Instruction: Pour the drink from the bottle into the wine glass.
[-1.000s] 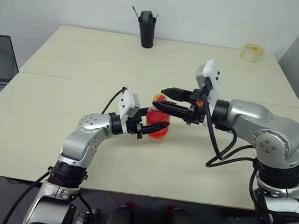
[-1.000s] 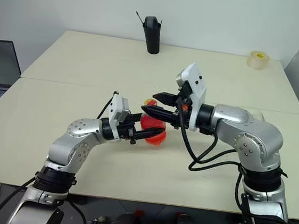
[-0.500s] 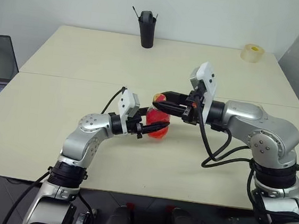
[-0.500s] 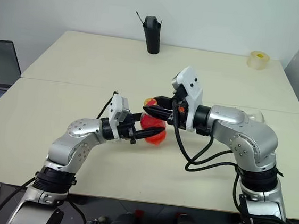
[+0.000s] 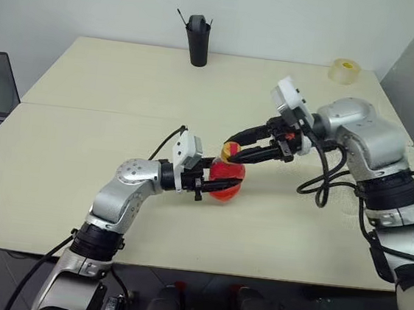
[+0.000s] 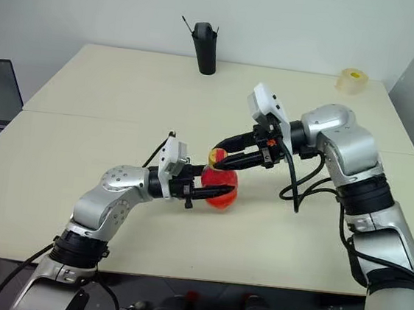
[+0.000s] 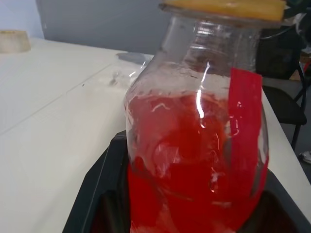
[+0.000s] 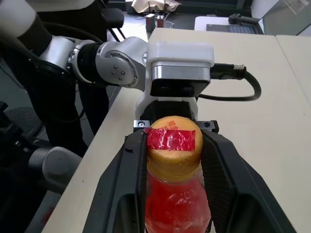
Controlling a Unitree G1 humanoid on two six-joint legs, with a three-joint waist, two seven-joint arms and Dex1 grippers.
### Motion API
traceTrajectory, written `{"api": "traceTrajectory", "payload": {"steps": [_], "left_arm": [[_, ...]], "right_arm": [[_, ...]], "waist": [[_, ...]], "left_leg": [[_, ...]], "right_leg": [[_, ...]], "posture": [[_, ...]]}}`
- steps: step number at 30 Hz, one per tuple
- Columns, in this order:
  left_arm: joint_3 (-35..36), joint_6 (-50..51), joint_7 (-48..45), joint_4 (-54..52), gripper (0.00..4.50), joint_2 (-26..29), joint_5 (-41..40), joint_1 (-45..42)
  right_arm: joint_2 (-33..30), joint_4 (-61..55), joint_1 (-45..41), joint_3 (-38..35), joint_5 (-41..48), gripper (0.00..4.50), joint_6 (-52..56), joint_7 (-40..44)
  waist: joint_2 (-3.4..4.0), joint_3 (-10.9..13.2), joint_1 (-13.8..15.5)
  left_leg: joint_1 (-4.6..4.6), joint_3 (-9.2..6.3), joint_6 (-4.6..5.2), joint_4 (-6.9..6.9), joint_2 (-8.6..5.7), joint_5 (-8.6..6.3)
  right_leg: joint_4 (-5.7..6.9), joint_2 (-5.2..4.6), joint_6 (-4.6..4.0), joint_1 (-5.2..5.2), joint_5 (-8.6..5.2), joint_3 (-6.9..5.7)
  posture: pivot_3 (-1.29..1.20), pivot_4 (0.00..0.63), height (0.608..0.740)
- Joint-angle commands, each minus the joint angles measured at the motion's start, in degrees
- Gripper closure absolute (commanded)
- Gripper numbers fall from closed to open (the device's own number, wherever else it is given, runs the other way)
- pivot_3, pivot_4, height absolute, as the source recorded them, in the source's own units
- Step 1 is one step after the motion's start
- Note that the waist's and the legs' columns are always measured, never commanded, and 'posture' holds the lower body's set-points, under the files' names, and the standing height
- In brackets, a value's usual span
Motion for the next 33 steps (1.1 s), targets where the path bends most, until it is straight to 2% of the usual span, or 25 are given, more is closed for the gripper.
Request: {"api": "traceTrajectory", "payload": {"steps": [1,3,8,14,18,23,29,33], "left_arm": [[2.38,-1.86,0.22,-0.32,2.63,-0.12,-0.98,-2.01],[2.14,-2.4,0.07,0.7,2.68,-0.31,-0.74,-2.46],[1.53,-3.55,-0.65,3.04,2.71,-1.12,-0.34,-3.85],[1.36,-4.78,-1.62,5.09,2.71,-1.72,0.13,-4.89],[1.49,-5.25,-1.73,5.54,2.77,-1.92,0.3,-4.93],[1.59,-5.8,-1.88,5.93,2.79,-2.11,0.55,-4.78],[1.61,-6.14,-1.78,6.48,2.81,-2.37,0.75,-5.27],[1.62,-6.18,-1.74,6.37,2.81,-2.41,0.79,-5.18]], "right_arm": [[-0.02,-10.99,2.76,-8.85,8.03,2.69,8.91,-6.95],[1.01,-16.29,4.73,-12.15,12.02,2.23,14.27,-12.15],[3.2,-21.81,5.97,-14.97,14.4,0.56,18.69,-20.7],[4.42,-30.46,8.45,-17.14,10.99,0.51,24.31,-38.84],[7.94,-38.31,12.1,-20.28,14.02,0.51,29.86,-49.6],[11.39,-46.14,15.68,-21.51,18.21,0.51,37.28,-58.63],[14.04,-48.72,17.34,-19.95,16.68,0.51,41.74,-67.25],[14.6,-48.56,17.28,-18.42,15.11,0.51,42.24,-69.86]], "waist": [[0.0,0.0,0.67],[0.0,0.0,0.89],[0.0,0.0,0.72],[0.0,0.0,0.77],[0.0,0.0,0.73],[0.01,-0.01,0.63],[0.01,-0.01,0.63],[0.01,-0.01,0.63]], "left_leg": [[-0.06,-0.07,-0.07,0.03,-0.02,0.04],[-0.13,-0.14,-0.13,0.05,-0.08,0.07],[-0.13,-0.2,-0.01,0.05,-0.09,0.0],[-0.14,-0.19,-0.01,0.05,-0.12,0.0],[-0.14,-0.2,-0.02,0.04,-0.08,0.01],[-0.16,-0.2,-0.01,0.03,-0.1,0.0],[-0.15,-0.21,0.0,0.03,-0.12,0.0],[-0.15,-0.21,0.0,0.02,-0.12,0.0]], "right_leg": [[-0.02,-0.04,0.0,0.0,0.0,0.0],[-0.05,-0.16,0.0,-0.01,0.0,-0.01],[-0.03,-0.09,0.0,-0.01,0.0,-0.04],[-0.02,0.0,0.0,-0.01,0.0,-0.04],[-0.01,-0.01,0.0,-0.01,0.0,-0.02],[-0.01,0.0,0.0,-0.02,0.0,-0.02],[0.0,0.07,0.0,-0.01,0.0,-0.03],[0.0,0.1,0.0,-0.02,0.0,-0.04]], "posture": [[0.0,0.15,0.74],[0.0,0.15,0.74],[0.0,0.15,0.74],[0.0,0.15,0.74],[0.0,0.15,0.74],[0.0,0.15,0.74],[0.0,0.15,0.74],[0.0,0.15,0.74]]}}
